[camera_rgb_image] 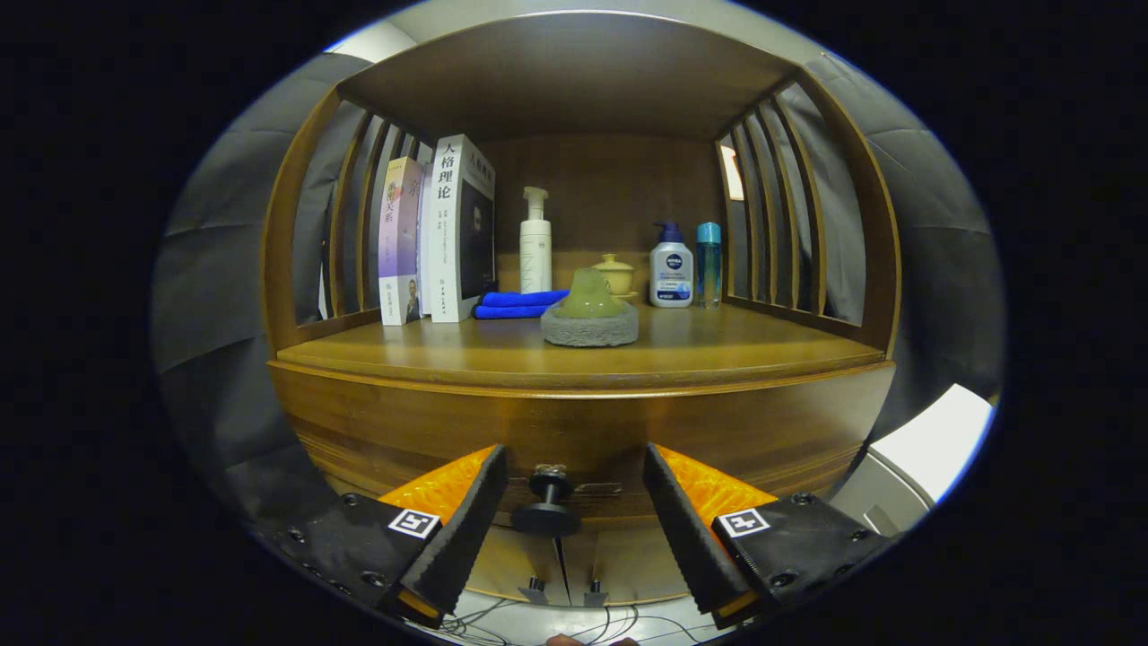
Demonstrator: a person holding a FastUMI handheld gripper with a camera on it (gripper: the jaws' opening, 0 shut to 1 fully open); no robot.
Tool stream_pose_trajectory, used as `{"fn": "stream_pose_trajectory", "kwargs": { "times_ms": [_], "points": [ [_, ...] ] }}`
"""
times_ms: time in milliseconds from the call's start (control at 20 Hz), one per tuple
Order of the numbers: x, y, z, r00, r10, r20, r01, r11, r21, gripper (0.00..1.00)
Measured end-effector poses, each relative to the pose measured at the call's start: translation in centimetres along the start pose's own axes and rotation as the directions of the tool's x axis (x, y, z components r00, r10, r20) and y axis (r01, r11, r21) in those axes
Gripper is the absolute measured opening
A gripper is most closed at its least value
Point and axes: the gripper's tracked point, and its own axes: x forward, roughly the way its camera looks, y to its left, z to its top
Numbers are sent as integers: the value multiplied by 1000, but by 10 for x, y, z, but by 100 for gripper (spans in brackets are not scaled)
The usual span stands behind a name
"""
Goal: Pull open the drawer, take out the items inside it, and place them on the countertop above the cabinet.
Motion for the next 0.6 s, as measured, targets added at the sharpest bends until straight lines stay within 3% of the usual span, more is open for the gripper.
{"fn": "stream_pose_trajectory", "kwargs": {
  "times_ms": [150,600],
  "points": [
    [-25,-14,30,998,-3,59,3,1000,0,97],
    [-141,-15,157,948,101,302,-116,993,31,96]
  ]
}}
